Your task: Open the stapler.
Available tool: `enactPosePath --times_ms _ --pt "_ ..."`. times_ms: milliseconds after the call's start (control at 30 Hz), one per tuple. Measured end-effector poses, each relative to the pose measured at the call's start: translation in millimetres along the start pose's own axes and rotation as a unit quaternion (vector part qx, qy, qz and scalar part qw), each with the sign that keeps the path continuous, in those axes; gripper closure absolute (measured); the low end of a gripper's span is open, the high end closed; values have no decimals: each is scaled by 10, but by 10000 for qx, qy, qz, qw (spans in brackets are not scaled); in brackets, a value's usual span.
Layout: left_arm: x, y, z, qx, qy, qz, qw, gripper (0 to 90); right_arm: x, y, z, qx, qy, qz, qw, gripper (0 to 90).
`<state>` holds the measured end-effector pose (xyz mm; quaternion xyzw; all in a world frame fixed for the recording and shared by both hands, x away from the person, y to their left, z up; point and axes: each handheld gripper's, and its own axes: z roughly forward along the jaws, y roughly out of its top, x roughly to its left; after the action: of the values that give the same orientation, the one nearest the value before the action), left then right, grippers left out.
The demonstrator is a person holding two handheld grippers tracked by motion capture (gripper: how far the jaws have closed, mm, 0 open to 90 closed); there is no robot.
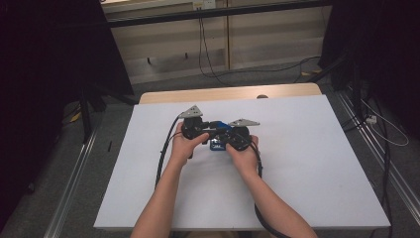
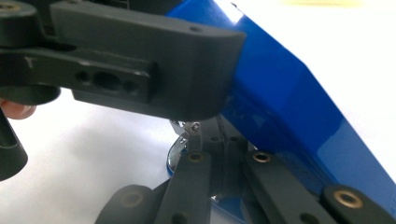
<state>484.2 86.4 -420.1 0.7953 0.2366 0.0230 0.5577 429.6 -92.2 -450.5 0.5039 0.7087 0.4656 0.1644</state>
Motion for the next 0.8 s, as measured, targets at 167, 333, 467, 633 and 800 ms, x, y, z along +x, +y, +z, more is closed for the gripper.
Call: enactPosePath --times_ms 167,333,467,633,800 --pt "24 -20 1 -25 -3 -43 10000 596 2 -16 -3 -83 -18 -9 10000 900" --pt "38 -34 -4 -6 20 -63 10000 595 3 -21 -17 -175 -34 4 9998 900" --pt "56 -46 -29 -23 54 -163 9999 578 -12 -18 -32 -280 -55 64 9996 900" --pt "78 -46 -79 -164 46 -272 9995 558 -21 -13 -45 -341 -97 77 9993 900" --pt "143 -31 -242 -409 70 -284 9987 572 -29 -24 -37 -370 -95 118 9992 900"
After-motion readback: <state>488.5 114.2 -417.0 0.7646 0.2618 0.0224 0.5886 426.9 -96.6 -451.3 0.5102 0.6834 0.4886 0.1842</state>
